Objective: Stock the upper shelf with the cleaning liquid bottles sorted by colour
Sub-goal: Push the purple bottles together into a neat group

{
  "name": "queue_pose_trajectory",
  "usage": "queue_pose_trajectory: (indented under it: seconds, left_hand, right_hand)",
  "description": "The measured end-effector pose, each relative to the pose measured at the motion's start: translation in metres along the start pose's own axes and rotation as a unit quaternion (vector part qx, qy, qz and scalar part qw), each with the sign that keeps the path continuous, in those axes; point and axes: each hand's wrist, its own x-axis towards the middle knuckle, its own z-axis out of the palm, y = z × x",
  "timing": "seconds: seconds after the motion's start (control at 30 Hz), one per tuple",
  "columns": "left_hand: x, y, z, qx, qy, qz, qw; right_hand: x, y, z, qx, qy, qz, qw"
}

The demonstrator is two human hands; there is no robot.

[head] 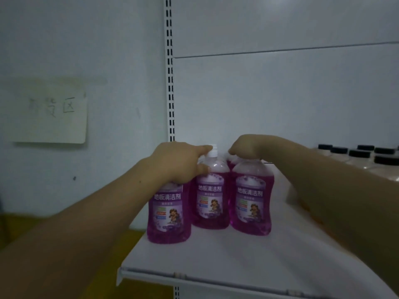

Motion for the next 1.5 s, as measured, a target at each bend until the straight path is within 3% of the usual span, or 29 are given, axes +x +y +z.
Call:
queue_pose_trajectory:
  seconds: [0.17, 0.33, 0.4, 0.57, 0.77, 1.0, 1.5]
  left_hand:
    - [-0.003, -0.002, 0.001, -0.016, 0.014, 0.005, 1.000]
    - [-0.027, -0.011, 0.017, -0.097, 0.219, -0.018, 0.971]
    - [-0.042, -0.011, 0.030, -0.186, 0.238, -0.067, 0.951]
    - [-0.065, -0.003, 0.055, -0.419, 0.246, -0.154, 0.860]
    - [-0.087, 0.000, 0.084, -0.611, 0.155, -0.192, 0.752]
    - [-0.088, -0.006, 0.087, -0.611, 0.122, -0.161, 0.766]
    - [-0.099, -0.007, 0.103, -0.612, 0.084, -0.147, 0.773]
  right_hand:
    - [-0.002, 0.014, 0.003, 0.168, 0.096, -0.025, 0.981]
    - [-0.022, 0.033, 0.016, 0.164, 0.197, -0.056, 0.965]
    - [-0.033, 0.043, 0.031, 0.165, 0.216, -0.056, 0.961]
    - [-0.048, 0.052, 0.059, 0.208, 0.282, -0.070, 0.934]
    - [-0.055, 0.060, 0.078, 0.173, 0.332, -0.056, 0.926]
    - [-0.052, 0.067, 0.079, 0.231, 0.310, -0.059, 0.920]
    - [-0.054, 0.077, 0.092, 0.197, 0.308, -0.080, 0.927]
